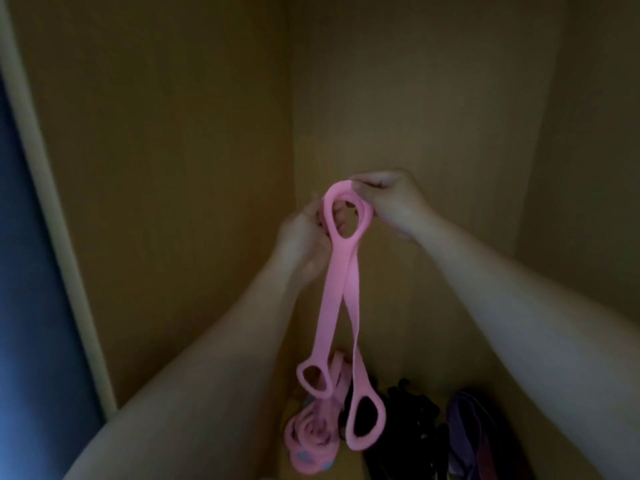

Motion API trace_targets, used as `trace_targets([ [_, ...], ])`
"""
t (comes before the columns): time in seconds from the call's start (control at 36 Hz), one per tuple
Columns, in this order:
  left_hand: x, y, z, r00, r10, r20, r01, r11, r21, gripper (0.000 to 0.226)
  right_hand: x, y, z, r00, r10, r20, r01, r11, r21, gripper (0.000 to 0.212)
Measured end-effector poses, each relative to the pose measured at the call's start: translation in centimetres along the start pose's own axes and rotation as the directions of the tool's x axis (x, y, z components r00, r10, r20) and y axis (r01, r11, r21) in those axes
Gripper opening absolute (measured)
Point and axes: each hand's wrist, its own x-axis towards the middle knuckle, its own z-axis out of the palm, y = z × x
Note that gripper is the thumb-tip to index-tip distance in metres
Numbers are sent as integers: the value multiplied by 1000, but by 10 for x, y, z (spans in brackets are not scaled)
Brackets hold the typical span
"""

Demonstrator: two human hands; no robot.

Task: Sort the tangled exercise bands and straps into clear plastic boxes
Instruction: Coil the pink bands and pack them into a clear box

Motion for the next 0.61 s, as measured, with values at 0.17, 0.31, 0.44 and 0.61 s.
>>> trace_targets([
  [0.17,-8,-6,-4,999,49,-4,-47,979,196,19,-15,-5,-7,999,-13,31,13,1000,-11,26],
  [0.31,-10,-8,-1,995,65,-70,-50,978,203,24,-26,-8,-7,996,-33,87,34,999,-7,25],
  [0.44,-14,-16,0,999,50,-17,-46,981,187,22,-32,-6,-11,997,4,75,-6,1000,21,42],
  [0.61,-15,-23,0,999,31,-43,-24,986,166,26,-37,-8,-13,994,75,76,-82,992,93,39],
])
